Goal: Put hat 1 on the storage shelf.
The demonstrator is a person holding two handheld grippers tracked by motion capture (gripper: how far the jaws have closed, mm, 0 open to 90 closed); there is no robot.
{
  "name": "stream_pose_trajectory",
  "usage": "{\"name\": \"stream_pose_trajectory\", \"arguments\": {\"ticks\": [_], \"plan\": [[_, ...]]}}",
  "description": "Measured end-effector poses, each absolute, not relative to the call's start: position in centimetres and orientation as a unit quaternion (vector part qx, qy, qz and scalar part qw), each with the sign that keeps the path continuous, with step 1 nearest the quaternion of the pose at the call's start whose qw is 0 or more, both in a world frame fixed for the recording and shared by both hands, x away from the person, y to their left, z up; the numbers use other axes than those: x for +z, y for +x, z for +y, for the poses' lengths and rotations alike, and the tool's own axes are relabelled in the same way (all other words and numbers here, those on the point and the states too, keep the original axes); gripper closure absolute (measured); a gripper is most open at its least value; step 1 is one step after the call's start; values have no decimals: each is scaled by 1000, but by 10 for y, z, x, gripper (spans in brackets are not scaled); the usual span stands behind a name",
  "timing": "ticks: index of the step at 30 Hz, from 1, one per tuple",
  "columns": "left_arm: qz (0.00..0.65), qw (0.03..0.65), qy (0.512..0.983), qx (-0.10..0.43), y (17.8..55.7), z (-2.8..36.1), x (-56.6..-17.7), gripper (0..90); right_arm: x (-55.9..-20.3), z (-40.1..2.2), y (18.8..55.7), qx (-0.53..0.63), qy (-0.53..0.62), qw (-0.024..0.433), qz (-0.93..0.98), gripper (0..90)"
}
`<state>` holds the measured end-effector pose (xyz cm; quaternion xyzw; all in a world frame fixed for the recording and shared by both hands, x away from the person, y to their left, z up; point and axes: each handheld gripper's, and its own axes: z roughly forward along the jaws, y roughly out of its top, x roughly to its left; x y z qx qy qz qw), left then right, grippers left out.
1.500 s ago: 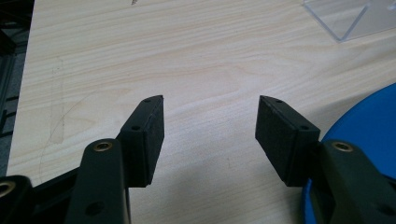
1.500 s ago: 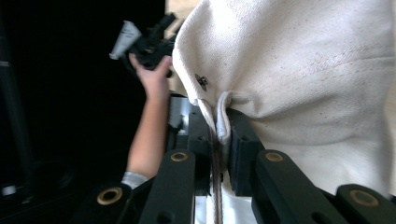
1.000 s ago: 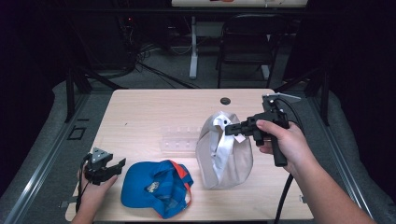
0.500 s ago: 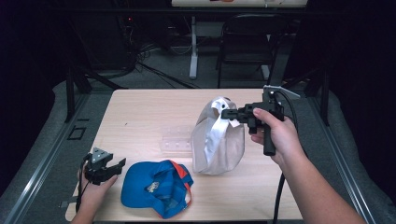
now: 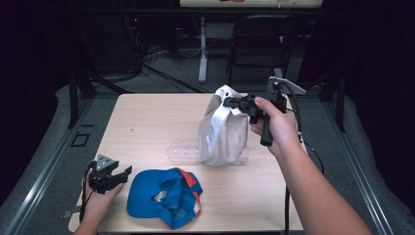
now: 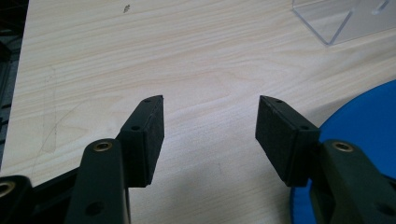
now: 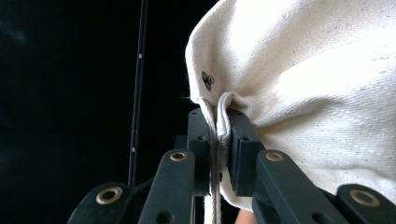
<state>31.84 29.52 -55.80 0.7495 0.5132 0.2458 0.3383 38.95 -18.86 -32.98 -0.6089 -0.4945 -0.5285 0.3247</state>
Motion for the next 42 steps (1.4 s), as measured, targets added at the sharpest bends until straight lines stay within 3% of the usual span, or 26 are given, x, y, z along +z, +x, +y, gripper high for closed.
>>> {"name": "stream_pose_trajectory", "arguments": {"ticks": [31,42], "plan": [[504,355,750,240,318,290,-553,423,-341,-135,439,-513,-636,305,-489,816],[453,383,767,244,312,262,-531,418,-347,-129,445,-517,-637,307,-483,811]]}}
